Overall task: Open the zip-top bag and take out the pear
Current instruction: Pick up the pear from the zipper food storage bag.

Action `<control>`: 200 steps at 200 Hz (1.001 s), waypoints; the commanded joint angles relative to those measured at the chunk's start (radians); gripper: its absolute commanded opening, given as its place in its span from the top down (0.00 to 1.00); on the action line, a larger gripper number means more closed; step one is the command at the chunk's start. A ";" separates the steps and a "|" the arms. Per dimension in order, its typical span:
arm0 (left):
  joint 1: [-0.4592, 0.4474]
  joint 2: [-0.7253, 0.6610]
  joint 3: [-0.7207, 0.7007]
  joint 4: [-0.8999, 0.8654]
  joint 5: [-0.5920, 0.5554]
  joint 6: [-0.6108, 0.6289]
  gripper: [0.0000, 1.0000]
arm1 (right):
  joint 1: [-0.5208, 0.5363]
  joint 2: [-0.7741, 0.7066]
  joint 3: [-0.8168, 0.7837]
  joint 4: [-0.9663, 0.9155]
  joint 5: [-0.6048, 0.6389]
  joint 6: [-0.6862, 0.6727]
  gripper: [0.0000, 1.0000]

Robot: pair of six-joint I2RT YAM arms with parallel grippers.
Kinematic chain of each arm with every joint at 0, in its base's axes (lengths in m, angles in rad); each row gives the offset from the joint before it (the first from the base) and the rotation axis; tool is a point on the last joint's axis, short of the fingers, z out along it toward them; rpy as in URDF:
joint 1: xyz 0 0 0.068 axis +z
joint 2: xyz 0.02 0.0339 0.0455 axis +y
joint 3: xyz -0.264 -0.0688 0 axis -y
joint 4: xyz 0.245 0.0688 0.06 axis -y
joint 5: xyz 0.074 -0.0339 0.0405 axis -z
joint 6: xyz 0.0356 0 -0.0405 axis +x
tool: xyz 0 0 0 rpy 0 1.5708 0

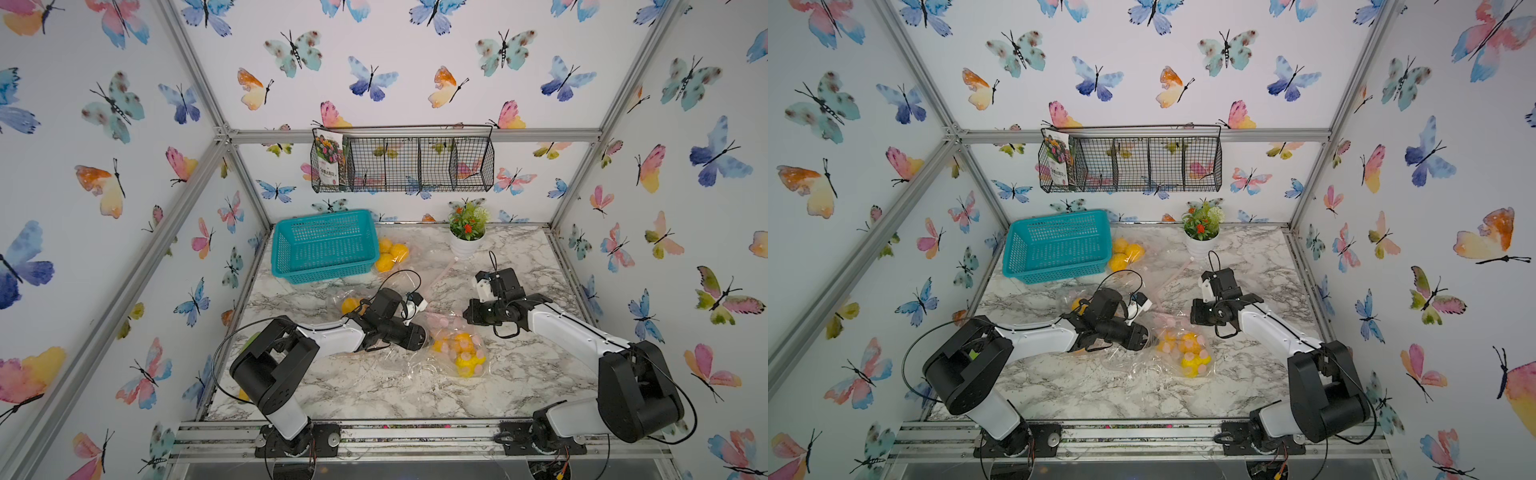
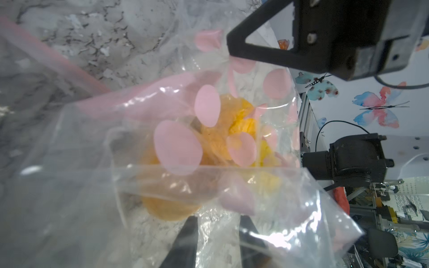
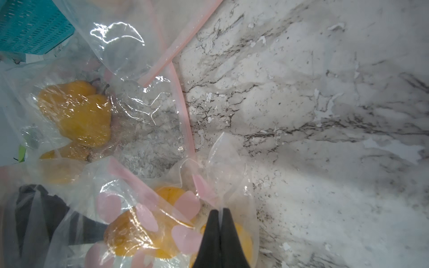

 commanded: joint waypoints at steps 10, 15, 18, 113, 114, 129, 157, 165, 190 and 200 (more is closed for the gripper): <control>-0.057 -0.006 0.063 -0.078 -0.198 0.149 0.68 | 0.007 0.005 0.004 0.006 -0.019 0.010 0.97; -0.075 -0.009 0.068 -0.099 -0.253 0.178 0.68 | 0.007 0.005 0.004 0.006 -0.019 0.009 0.97; -0.083 -0.013 0.069 -0.107 -0.279 0.193 0.68 | 0.007 0.005 0.003 0.006 -0.020 0.008 0.97; -0.171 -0.185 -0.089 0.022 -0.565 0.434 0.60 | 0.010 0.002 0.001 -0.008 -0.006 -0.002 0.97; -0.171 -0.184 -0.089 0.021 -0.561 0.436 0.59 | 0.010 0.002 0.001 -0.008 -0.006 -0.003 0.97; -0.171 -0.152 -0.063 0.010 -0.467 0.468 0.56 | 0.010 0.001 0.001 -0.007 -0.005 -0.003 0.97; -0.173 -0.078 -0.010 0.015 -0.343 0.482 0.49 | 0.013 0.006 0.004 -0.006 -0.008 0.001 0.97; -0.175 -0.056 0.007 0.009 -0.339 0.482 0.48 | 0.014 0.007 0.003 -0.005 -0.009 0.002 0.97; -0.175 0.003 0.054 0.006 -0.311 0.479 0.41 | 0.019 0.009 -0.005 0.001 -0.011 0.008 0.97; -0.176 0.026 0.075 0.004 -0.276 0.478 0.37 | 0.023 0.012 -0.008 0.005 -0.013 0.011 0.97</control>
